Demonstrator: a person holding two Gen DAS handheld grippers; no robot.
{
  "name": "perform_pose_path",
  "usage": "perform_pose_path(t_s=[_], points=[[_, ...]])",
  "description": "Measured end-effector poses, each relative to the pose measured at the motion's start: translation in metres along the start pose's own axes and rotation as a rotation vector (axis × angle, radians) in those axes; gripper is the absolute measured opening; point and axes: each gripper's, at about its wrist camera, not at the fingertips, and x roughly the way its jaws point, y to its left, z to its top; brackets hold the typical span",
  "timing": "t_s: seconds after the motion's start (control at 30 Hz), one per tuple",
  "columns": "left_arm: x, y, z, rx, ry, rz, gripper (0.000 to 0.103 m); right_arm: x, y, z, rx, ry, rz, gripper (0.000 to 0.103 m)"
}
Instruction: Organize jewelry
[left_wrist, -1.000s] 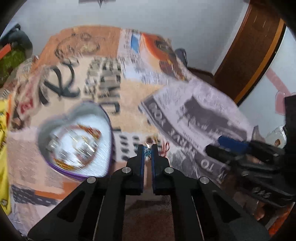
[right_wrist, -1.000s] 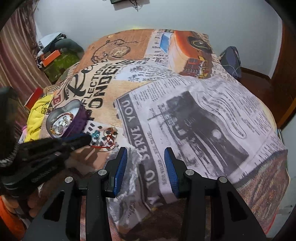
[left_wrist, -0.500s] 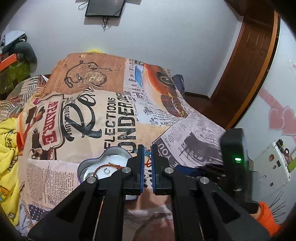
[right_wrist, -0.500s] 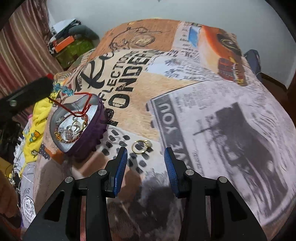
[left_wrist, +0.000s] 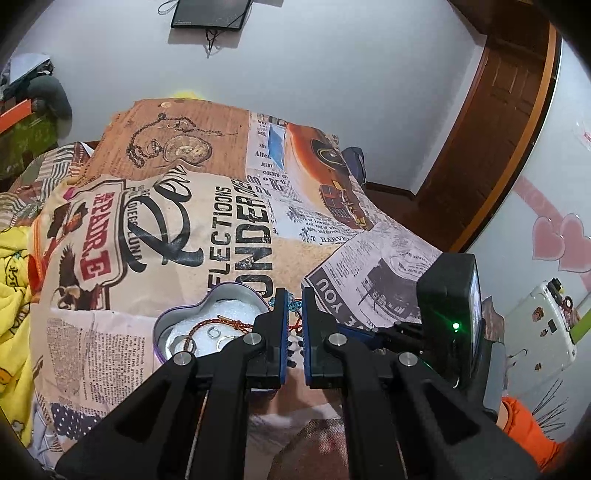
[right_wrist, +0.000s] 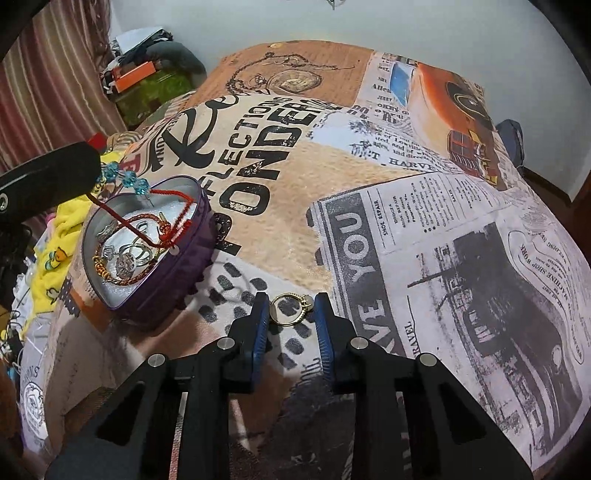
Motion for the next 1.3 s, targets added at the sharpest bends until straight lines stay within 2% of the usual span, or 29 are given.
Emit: perform_pose_path(t_s=[0.03,0.4,0.9,1.1,1.3], points=[[-0.003,0.0,0.001,0.0,-0.005,0.001,0.005,-0.001,0.0,0.0,0.005,0.002,0.006,0.007],[-0.034,0.003,0.006,-0.005,-0.062,0.018,0.005,-0.027,0.006,0.0,0.009,-0.036,0.007,0.007],[-0.062,0.031,0.01,-0.024,-0.11,0.059,0.005,-0.071,0.036,0.026,-0.006,-0.182,0.046,0.007],[-0.06,0.047,0.01,-0.041,-0.096,0.064,0.005,-0.072,0.055,0.035,-0.036,-0.209,0.087,0.007],[-0.042,0.062,0.003,-0.068,-0.045,0.045,0.005,-0.057,0.069,0.039,-0.056,-0.186,0.116,0.007]])
